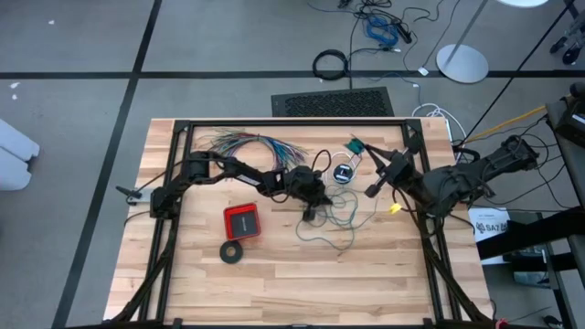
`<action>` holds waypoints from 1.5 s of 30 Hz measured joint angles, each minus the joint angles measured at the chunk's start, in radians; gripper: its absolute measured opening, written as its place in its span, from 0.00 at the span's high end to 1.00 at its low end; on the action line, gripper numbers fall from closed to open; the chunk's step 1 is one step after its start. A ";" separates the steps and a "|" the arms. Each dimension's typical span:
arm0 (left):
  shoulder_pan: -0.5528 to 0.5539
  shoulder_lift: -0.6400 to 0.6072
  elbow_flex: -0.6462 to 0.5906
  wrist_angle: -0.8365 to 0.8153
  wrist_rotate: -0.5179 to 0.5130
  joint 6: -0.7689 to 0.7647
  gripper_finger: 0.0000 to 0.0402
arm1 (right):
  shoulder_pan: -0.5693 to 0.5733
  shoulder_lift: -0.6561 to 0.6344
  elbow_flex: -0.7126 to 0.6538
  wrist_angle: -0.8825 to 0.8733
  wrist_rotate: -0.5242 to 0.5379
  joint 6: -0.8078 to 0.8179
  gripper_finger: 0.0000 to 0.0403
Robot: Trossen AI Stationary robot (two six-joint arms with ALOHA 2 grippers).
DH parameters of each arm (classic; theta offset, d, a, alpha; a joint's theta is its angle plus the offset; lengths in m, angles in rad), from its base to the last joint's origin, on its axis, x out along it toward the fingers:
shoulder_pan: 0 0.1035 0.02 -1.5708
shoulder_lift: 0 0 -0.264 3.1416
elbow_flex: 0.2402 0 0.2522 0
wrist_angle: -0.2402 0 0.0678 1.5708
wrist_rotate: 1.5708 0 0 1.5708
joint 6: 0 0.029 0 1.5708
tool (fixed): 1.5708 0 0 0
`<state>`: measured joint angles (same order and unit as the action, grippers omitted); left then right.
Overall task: Coil cords
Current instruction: Coil the green wire onto the spool
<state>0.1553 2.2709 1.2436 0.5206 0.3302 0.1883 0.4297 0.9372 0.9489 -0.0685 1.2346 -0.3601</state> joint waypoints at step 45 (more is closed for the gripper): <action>0.003 -0.380 -0.009 -0.628 0.118 0.121 0.38 | 0.000 -0.054 0.000 0.109 0.026 -0.176 1.00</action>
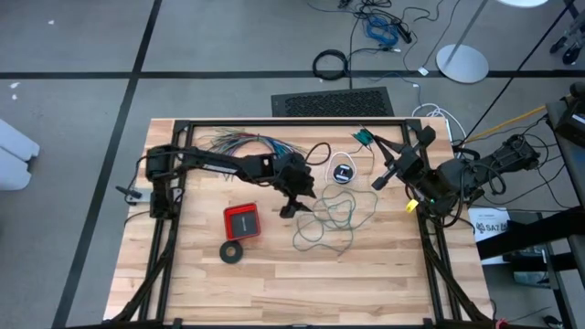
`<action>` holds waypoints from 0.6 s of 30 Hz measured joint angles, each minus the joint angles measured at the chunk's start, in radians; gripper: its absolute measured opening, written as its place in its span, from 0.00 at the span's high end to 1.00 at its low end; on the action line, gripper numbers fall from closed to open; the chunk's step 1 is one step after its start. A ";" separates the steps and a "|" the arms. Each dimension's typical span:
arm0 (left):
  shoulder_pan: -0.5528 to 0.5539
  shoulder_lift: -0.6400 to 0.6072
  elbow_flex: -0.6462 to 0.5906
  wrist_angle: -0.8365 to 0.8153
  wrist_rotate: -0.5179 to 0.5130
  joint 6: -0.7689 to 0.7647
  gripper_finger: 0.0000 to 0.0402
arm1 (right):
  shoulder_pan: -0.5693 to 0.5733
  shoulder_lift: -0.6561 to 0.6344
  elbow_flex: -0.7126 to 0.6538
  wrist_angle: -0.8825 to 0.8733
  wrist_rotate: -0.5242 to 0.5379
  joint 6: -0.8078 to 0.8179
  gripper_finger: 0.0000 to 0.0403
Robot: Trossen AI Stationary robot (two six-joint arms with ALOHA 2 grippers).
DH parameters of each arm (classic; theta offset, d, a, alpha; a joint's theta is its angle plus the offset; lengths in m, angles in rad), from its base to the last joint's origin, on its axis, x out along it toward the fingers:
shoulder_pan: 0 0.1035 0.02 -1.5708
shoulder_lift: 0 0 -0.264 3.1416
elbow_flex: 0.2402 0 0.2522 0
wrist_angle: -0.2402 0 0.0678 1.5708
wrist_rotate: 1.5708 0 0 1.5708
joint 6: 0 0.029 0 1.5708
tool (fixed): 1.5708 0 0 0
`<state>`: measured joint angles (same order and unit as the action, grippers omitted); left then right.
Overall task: Coil cords
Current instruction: Coil the green wire onto the spool
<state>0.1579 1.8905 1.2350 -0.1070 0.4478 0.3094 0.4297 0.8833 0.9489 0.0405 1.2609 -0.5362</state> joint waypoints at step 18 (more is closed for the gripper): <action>0.091 -0.121 0.001 -0.379 -0.296 0.153 0.38 | 0.000 0.000 0.000 0.001 -0.001 0.000 1.00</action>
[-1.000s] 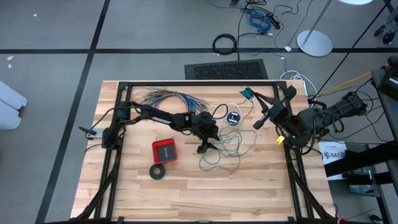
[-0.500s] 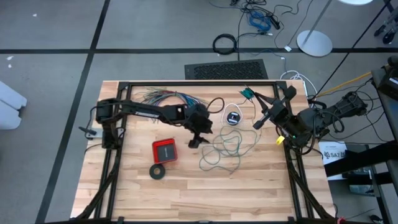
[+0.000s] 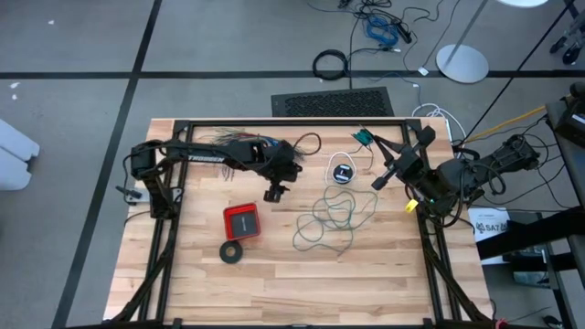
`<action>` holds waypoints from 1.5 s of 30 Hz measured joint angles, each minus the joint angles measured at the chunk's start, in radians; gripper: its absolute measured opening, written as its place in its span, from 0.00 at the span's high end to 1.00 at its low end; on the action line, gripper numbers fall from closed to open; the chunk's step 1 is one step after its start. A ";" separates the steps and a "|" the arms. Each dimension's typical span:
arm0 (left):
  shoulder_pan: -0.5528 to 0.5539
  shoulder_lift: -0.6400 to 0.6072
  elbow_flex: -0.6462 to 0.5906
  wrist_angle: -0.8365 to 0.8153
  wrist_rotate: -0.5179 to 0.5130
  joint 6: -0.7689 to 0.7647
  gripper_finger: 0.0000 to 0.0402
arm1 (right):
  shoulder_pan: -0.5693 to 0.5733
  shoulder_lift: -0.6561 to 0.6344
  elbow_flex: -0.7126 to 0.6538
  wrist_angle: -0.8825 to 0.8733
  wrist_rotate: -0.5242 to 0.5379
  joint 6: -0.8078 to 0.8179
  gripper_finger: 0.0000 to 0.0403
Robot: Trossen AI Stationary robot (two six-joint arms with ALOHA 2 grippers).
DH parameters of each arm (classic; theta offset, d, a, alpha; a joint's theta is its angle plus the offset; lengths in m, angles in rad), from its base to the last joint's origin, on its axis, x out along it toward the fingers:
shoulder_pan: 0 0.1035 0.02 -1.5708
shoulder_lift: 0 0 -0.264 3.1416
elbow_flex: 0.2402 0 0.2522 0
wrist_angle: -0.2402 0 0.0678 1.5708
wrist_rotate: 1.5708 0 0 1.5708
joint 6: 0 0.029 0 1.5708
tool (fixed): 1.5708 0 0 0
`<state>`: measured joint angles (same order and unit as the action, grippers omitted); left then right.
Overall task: Coil cords
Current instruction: Coil the green wire onto the spool
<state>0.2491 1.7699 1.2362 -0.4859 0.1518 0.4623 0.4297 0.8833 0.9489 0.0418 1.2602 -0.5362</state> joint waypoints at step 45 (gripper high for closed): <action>-0.079 0.215 0.000 1.380 0.178 -0.306 0.39 | 0.017 -0.001 0.000 0.001 -0.088 0.064 1.00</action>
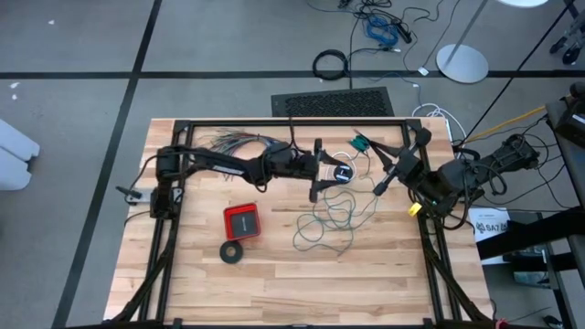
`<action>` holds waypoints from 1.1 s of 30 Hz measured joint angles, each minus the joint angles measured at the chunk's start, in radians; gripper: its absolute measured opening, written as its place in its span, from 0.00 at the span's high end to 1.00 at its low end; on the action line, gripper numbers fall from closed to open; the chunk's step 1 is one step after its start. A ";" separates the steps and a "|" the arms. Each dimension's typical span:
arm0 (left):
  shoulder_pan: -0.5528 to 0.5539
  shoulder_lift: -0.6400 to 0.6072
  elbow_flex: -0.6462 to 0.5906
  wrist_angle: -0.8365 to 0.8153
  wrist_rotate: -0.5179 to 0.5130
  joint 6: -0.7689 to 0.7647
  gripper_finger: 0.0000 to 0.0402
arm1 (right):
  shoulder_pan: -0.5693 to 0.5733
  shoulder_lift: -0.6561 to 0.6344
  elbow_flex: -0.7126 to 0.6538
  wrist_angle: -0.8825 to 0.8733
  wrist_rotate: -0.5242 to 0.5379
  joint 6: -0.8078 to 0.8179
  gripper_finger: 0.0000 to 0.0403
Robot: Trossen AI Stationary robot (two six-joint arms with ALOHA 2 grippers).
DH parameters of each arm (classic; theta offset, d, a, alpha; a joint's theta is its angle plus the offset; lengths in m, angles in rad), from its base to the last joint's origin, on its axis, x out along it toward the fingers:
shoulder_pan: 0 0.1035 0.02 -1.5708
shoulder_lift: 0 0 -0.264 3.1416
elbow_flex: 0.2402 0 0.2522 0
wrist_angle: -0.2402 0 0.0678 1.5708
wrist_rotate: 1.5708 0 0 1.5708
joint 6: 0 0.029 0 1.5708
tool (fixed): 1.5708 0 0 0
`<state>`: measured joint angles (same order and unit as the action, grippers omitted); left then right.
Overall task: Coil cords
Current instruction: Coil the green wire onto the spool
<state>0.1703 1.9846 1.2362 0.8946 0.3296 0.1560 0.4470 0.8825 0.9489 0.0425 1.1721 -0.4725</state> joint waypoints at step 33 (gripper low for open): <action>-0.016 0.056 0.063 -0.015 0.063 0.008 0.39 | 0.000 0.000 0.000 -0.009 0.001 0.016 1.00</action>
<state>0.1547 2.0403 1.2991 0.8793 0.3927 0.1642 0.4465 0.8825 0.9489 0.0338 1.1732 -0.4568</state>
